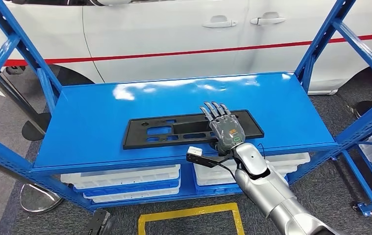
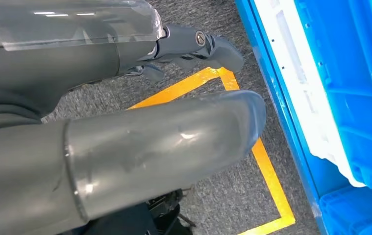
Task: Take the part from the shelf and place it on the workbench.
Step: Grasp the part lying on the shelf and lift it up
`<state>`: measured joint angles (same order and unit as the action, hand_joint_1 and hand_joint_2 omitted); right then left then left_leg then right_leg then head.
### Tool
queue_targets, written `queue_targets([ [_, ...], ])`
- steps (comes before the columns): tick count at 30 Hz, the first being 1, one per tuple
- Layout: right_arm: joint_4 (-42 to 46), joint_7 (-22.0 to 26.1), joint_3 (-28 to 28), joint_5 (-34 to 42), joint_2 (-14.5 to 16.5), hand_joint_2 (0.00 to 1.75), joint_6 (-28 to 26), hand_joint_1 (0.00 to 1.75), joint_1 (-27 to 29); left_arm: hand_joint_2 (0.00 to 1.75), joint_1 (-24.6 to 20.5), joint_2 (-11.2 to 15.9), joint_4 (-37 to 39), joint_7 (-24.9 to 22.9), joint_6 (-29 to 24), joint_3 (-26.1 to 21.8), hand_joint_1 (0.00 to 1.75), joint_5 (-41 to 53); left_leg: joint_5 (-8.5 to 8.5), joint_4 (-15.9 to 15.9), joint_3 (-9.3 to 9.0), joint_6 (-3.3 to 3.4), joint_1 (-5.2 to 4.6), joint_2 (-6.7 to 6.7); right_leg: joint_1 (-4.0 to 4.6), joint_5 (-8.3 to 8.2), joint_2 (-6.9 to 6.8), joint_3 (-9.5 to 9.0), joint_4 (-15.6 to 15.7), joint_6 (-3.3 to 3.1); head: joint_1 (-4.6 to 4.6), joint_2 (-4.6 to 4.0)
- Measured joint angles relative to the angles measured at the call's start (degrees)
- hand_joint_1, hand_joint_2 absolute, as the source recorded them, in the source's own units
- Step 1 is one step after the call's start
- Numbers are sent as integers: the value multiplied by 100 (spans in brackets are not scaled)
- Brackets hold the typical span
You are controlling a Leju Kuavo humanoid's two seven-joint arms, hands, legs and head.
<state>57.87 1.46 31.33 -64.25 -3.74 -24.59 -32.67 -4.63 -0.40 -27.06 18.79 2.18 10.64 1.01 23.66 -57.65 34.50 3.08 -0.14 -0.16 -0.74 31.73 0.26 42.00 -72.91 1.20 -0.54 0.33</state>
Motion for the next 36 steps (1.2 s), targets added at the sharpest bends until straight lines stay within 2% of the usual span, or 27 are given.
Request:
queue_targets([
  [1, -13, 0, 4, -5, 0, 175, 1, 0, 7, 0, 0, -1, 0, 0, -2, -1, 0, 2, 6, -9, 2, 5, -4, -2, -1, 10, -1, 86, -154, 7, 1, 0],
  [2, -22, 0, 9, -11, 0, 175, 1, 0, 9, 0, -1, -1, 0, 0, -4, -2, 0, 3, 14, -23, 4, 5, -6, -4, -1, -86, -3, 69, -104, 8, 1, 0],
  [3, -30, 0, 12, -18, 0, 175, 1, 0, 4, 0, -4, -2, 0, 0, -7, -2, 0, 4, 27, -43, 5, -1, -6, -8, -1, -267, -5, -58, 157, 1, 1, 0],
  [5, -32, 0, 19, -36, 1, 175, 2, 87, -21, 0, -14, -5, 0, 0, -15, -3, 0, 7, 69, -100, 15, -37, -17, -16, 11, -590, -10, -420, 892, -35, 1, 0],
  [6, -33, 0, 24, -45, 2, 175, 4, 131, -34, 0, -21, -7, 0, 0, -18, -4, 0, 9, 87, -125, 23, -62, -25, -18, 20, -665, -10, -540, 1140, -59, -1, 0],
  [7, -34, 0, 31, -51, 3, 175, 8, 175, -42, 0, -30, -8, 0, 0, -23, -6, 0, 9, 101, -141, 31, -90, -30, -20, 34, -674, -9, -593, 1257, -84, -2, 0],
  [10, -39, -3, 46, -56, 0, 175, 18, 175, -55, 0, -52, -6, -1, 0, -58, -22, 0, 7, 125, -154, 31, -174, -21, -21, 38, -689, -6, -619, 1318, -172, -2, 0],
  [11, -40, -8, 48, -55, -1, 175, 18, 175, -65, 0, -59, -5, -2, 2, -69, -29, 0, 5, 187, -230, 62, -205, -16, -20, 25, -706, -10, -635, 1347, -205, -3, 0],
  [12, -41, -12, 50, -54, -1, 175, 18, 175, -76, 0, -67, -5, -2, 4, -77, -34, 0, 4, 308, -418, 144, -235, -6, -19, 10, -721, -15, -650, 1375, -235, -4, 0],
  [15, -53, -17, 62, -52, 4, 175, 20, 175, -87, 0, -73, -8, -2, 7, -84, -40, 0, 3, 771, -1406, 616, -317, 56, -16, 7, -726, -22, -654, 1387, -269, -5, 0],
  [16, -62, -17, 68, -52, 4, 175, 22, 175, -84, 0, -68, -8, -2, 7, -85, -42, 0, 2, 807, -1599, 716, -336, 71, -15, 7, -723, -22, -653, 1385, -268, -5, 0],
  [17, -70, -18, 73, -51, 4, 175, 26, 175, -83, 0, -64, -8, -2, 7, -85, -44, 0, 2, 735, -1584, 718, -347, 82, -15, 6, -721, -22, -652, 1383, -264, -5, 0],
  [18, -74, -18, 78, -51, 4, 175, 29, 175, -82, 0, -64, -8, -2, 7, -86, -47, 0, 2, 576, -1372, 623, -349, 91, -14, 4, -717, -21, -655, 1380, -257, -6, 0],
  [19, -76, -19, 80, -51, 4, 175, 31, 175, -84, 0, -67, -8, -2, 7, -86, -51, 0, 2, 372, -999, 441, -342, 97, -12, 2, -711, -21, -661, 1378, -247, -5, 0],
  [21, -76, -27, 80, -45, 4, 175, 20, 175, -99, 0, -76, -8, -2, 8, -87, -62, 0, 2, 123, -319, 108, -303, 82, -13, 12, -702, -18, -667, 1371, -200, -5, 0],
  [22, -75, -33, 80, -39, 3, 175, 7, 175, -113, 0, -77, -8, -2, 8, -88, -67, 0, 2, 90, -153, 27, -277, 67, -15, 15, -701, -16, -666, 1369, -167, -4, 0],
  [24, -73, -42, 80, -17, 3, 175, -21, 175, -149, 0, -78, -8, -3, 8, -95, -76, 0, 2, 94, -94, 2, -216, 35, -19, 9, -709, -11, -673, 1383, -94, -4, 0],
  [26, -66, -51, 80, 7, -2, 175, -43, 175, -182, 0, -84, -8, -8, 8, -102, -81, 0, 2, 62, -34, -38, -140, 48, -7, -5, -661, -12, -667, 1332, -33, -3, 0],
  [28, -59, -71, 79, 25, -19, 175, -63, 175, -207, 0, -101, -8, -13, 8, -108, -85, 0, 2, 31, 19, -69, -66, 62, 8, -9, -413, -13, -487, 929, -3, 0, 0],
  [30, -58, -85, 78, 33, -37, 175, -81, 175, -208, 0, -112, -8, -13, 8, -114, -91, 0, 2, 35, 17, -64, -28, 44, 14, -8, -74, -14, -124, 196, 10, 1, 0],
  [31, -58, -87, 78, 34, -45, 175, -86, 175, -204, 0, -112, -8, -13, 7, -117, -95, 0, 2, 39, 10, -60, -22, 37, 14, -8, -1, -14, 16, -78, 17, 2, 0],
  [32, -58, -87, 78, 34, -51, 175, -89, 175, -202, 0, -112, -8, -13, 7, -117, -98, 0, 3, 44, -1, -57, -19, 32, 14, -10, -33, -15, 64, -163, 21, 1, 0],
  [33, -57, -87, 78, 34, -56, 175, -89, 175, -206, 0, -114, -8, -13, 7, -118, -103, 0, 5, 52, -18, -55, -23, 31, 12, -11, -167, -17, -4, -23, 20, 2, 0],
  [35, -42, -87, 72, 34, -59, 175, -89, 175, -222, 0, -126, -9, -13, 7, -119, -116, 0, 7, 79, -67, -49, -51, 30, 6, -14, -507, -23, -361, 677, 0, 2, 0],
  [36, -30, -87, 68, 33, -58, 175, -90, 175, -232, 0, -137, -10, -14, 7, -122, -122, 0, 8, 98, -101, -36, -77, 18, -2, -9, -610, -24, -518, 995, -20, 1, 0],
])
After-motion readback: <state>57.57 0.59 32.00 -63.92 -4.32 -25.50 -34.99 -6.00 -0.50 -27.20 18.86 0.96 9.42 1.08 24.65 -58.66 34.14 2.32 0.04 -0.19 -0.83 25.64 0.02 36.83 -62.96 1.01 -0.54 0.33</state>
